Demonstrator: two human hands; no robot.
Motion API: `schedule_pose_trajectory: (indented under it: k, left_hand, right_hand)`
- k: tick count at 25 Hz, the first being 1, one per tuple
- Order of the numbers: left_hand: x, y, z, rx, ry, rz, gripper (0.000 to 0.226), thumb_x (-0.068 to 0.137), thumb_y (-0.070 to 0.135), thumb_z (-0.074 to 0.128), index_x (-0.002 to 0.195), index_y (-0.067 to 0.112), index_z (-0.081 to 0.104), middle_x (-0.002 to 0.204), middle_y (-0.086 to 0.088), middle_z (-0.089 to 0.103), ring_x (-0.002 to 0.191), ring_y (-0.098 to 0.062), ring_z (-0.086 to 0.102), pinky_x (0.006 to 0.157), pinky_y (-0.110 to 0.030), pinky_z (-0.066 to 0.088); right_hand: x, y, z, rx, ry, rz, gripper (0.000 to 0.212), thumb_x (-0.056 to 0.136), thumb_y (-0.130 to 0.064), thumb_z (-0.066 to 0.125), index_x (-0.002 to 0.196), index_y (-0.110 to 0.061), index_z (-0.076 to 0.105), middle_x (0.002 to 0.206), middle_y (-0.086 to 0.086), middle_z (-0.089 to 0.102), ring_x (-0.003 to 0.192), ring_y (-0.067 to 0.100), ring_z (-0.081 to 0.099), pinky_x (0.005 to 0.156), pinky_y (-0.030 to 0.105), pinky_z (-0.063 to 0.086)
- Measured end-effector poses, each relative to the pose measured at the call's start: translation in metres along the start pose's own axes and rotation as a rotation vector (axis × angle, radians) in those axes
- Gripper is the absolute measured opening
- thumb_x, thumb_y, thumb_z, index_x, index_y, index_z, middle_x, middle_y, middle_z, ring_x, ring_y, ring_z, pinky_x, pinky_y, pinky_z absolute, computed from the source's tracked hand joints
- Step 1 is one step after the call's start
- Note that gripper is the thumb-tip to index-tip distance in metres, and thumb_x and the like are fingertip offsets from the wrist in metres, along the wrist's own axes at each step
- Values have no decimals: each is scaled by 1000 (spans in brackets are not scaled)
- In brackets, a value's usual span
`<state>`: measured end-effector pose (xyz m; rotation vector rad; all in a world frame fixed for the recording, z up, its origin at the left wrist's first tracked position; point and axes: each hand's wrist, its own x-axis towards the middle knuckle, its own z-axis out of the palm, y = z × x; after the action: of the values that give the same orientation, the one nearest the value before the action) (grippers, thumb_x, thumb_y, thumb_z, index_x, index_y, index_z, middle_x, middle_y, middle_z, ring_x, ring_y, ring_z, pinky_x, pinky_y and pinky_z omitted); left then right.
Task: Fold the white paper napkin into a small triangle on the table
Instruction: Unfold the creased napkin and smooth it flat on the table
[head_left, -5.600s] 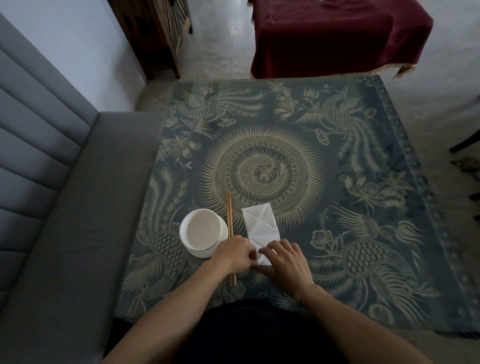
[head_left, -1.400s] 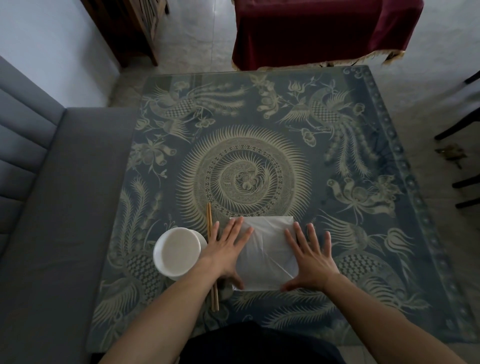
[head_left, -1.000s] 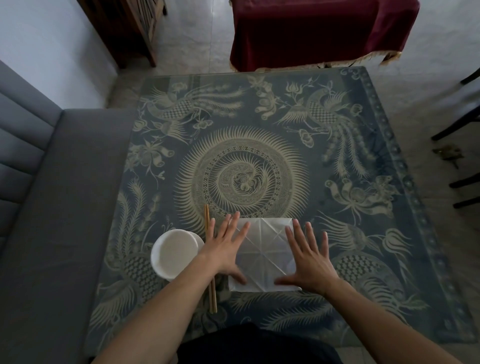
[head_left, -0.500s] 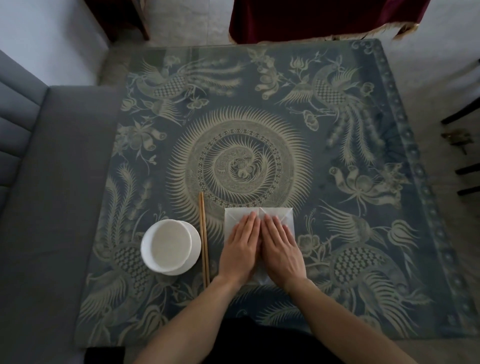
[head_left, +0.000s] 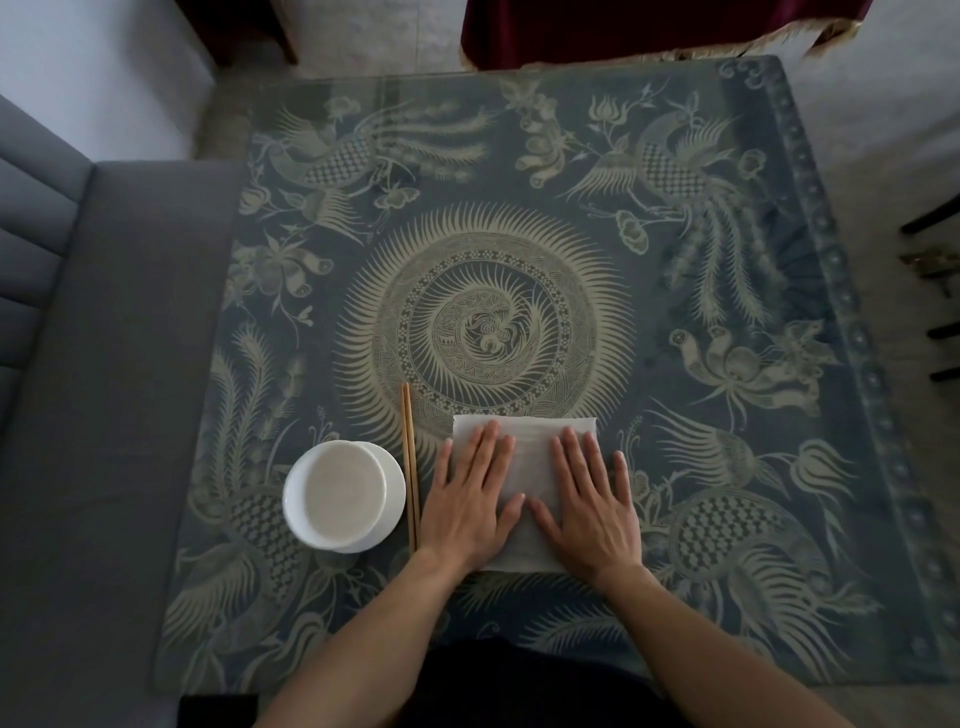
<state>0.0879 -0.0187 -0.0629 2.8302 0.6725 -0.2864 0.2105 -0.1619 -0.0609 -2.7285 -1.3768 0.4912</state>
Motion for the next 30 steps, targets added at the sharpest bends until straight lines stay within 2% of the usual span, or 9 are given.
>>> schedule_pose_trajectory:
  k: [6,9,12,16,23,26,30]
  left_hand:
    - [-2,-4,-2,-35,40,-43,77,96,57,30,157,14,9,165,-7,2,151,-22,-2,120,-50,3]
    - [3,-3,-3,-86,91,32,71,100,50,27,156,11,9,165,-7,3,151,-22,1,121,-48,3]
    - [17,2,-6,-79,75,23,64,104,47,18,156,12,2,165,-6,1,151,-20,-3,121,-43,2]
    - [22,-7,-1,-19,25,34,64,104,47,14,156,12,2,165,-6,-1,151,-19,-7,120,-44,1]
    - [20,-24,-4,4,54,-20,68,102,50,20,157,14,4,165,-6,0,151,-21,-3,121,-47,-1]
    - [18,-19,-10,-20,86,-12,67,103,49,17,156,12,2,165,-8,-1,151,-21,-4,121,-45,0]
    - [2,8,-12,-134,89,88,63,105,45,12,156,10,-4,165,-8,-8,151,-21,-6,123,-44,5]
  right_hand:
    - [-4,18,-7,-3,41,66,81,95,-62,23,154,-8,10,163,8,7,149,23,0,118,54,7]
    - [4,12,-12,20,91,-8,73,98,-53,24,154,-8,11,163,10,7,149,24,0,119,52,5]
    - [25,-10,-15,41,82,-91,64,101,-43,21,154,-8,13,163,11,6,149,24,-2,119,48,4]
    - [33,-8,-7,30,41,-75,67,101,-50,14,155,-10,10,163,6,3,149,20,-6,120,45,1]
    - [30,10,-7,-2,72,18,77,98,-61,15,155,-11,4,163,6,2,149,19,-8,119,47,1]
    - [25,10,-12,10,103,-8,76,99,-58,21,155,-9,5,163,9,1,149,22,-6,119,48,2]
    - [-1,-2,-8,23,114,-106,68,101,-45,27,154,-6,11,162,13,6,149,25,2,118,50,9]
